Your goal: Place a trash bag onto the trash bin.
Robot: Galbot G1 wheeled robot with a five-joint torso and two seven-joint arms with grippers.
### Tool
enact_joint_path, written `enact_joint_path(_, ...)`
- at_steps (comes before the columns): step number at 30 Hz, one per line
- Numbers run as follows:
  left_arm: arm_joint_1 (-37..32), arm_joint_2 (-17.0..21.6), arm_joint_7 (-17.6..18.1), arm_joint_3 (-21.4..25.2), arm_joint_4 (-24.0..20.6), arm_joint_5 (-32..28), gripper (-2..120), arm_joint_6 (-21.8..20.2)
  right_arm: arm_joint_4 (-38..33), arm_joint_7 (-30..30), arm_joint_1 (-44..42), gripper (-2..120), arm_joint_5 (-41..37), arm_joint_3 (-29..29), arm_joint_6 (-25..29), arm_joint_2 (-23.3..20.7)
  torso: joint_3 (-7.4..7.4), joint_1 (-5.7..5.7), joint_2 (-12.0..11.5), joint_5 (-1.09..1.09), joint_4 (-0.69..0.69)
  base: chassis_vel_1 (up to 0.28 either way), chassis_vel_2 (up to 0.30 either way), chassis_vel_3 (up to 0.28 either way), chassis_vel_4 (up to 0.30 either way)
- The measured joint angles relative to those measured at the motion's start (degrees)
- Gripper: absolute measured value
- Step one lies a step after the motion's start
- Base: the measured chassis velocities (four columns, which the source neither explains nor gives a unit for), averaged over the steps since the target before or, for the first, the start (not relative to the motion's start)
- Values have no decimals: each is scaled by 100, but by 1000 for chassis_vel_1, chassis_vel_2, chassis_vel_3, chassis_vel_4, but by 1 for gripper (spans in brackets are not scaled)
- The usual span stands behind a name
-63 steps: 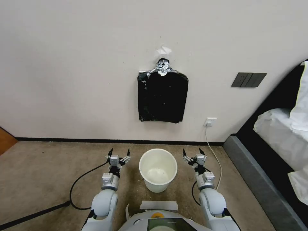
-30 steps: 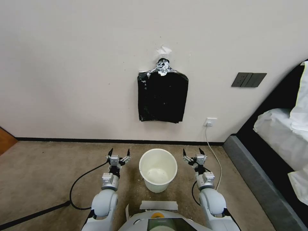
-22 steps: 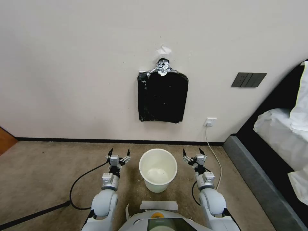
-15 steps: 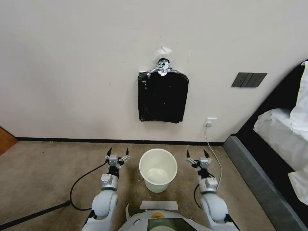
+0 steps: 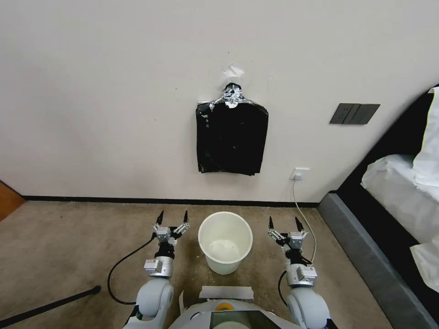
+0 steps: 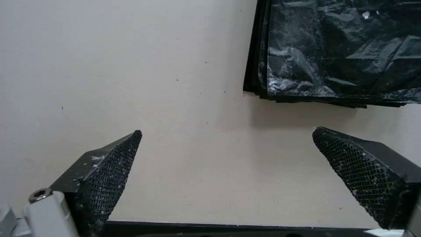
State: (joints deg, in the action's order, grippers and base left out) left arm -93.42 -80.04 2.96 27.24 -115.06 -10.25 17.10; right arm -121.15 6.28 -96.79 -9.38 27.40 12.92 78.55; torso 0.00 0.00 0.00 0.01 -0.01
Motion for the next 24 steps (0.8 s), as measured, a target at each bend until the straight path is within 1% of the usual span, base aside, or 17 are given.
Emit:
enact_joint_path(1, -90, 63, -8, 65, -74, -44, 100, -6, -185, -107, 148, 100, -788, -113, -108, -335, 0, 0, 0, 0, 0, 0, 0, 0, 0)
enact_joint_path(2, -140, 103, -12, 117, -99, -59, 100, -8, -294, -128, 345, 100, -1345, -204, -246, -558, 0, 0, 0, -2, 0, 0, 0, 0, 0)
enact_joint_path(3, -140, 103, -12, 117, -99, -59, 100, -8, -294, -128, 345, 100, -1345, -204, -246, -558, 0, 0, 0, -2, 0, 0, 0, 0, 0)
enact_joint_path(4, -163, 117, -14, 140, -104, -62, 100, -8, -340, -129, 471, 100, -1612, -262, -335, -684, 0, 0, 0, 2, -1, 0, 0, 0, 0)
enact_joint_path(6, -231, 129, -16, 224, -110, -64, 100, -9, -427, -68, 1035, 100, -2534, -440, -673, -1124, 0, 0, 0, -2, 4, 0, 0, 0, 0)
enact_joint_path(7, -231, 129, -16, 224, -110, -64, 100, -9, -427, -68, 1035, 100, -2534, -440, -673, -1124, 0, 0, 0, -2, 4, 0, 0, 0, 0)
enact_joint_path(8, -257, 116, -15, 255, -119, -65, 100, -11, -430, -2, 1434, 100, -3102, -513, -896, -1286, 1, 0, 0, 0, 1, 0, 0, 0, 0)
enact_joint_path(9, -269, 104, -15, 260, -124, -62, 100, -14, -429, 45, 1654, 100, -3409, -540, -1005, -1338, 1, 0, 0, 2, 1, 0, 0, 0, 0)
enact_joint_path(10, -293, 67, -14, 270, -127, -26, 100, -15, -428, 180, 2138, 100, -4102, -581, -1238, -1403, 1, 0, 0, 1, 0, 0, 0, 0, 0)
enact_joint_path(11, -314, 25, -9, 279, -127, 23, 100, -15, -434, 303, 2534, 100, -4649, -612, -1454, -1423, 1, 0, 0, -1, -1, 0, 0, 0, 0)
enact_joint_path(12, -314, 25, -9, 279, -127, 23, 100, -15, -434, 303, 2534, 100, -4649, -612, -1454, -1423, 1, 0, 0, -1, -1, 0, 0, 0, 0)
enact_joint_path(14, -381, -73, -7, 291, -159, 101, 100, -14, -380, 539, 3376, 100, -5740, -778, -1797, -1391, 1, 1, 0, -2, 1, 0, 0, 0, 0)
enact_joint_path(15, -381, -73, -7, 291, -159, 101, 100, -14, -380, 539, 3376, 100, -5740, -778, -1797, -1391, 1, 1, 0, -2, 1, 0, 0, 0, 0)
enact_joint_path(18, -473, -207, -2, 344, -202, 188, 100, 5, 93, 752, 4478, 100, -6672, -1057, -2046, -1184, 1, 1, 0, -1, -1, 0, 0, 0, 0)
enact_joint_path(20, -499, -233, -2, 357, -216, 201, 100, 8, 213, 784, 4726, 100, -6828, -1094, -2077, -1115, 2, 2, 0, 0, 0, 0, 0, 0, 0)
enact_joint_path(22, -571, -287, 1, 399, -269, 234, 100, 22, 645, 889, 5527, 100, -7371, -1143, -2148, -850, 1, 2, 0, -3, 3, 0, 0, 0, 0)
enact_joint_path(24, -592, -304, 2, 414, -286, 244, 100, 24, 799, 910, 5727, 100, -7516, -1145, -2165, -758, 1, 1, 0, -3, 3, 0, 0, 0, 0)
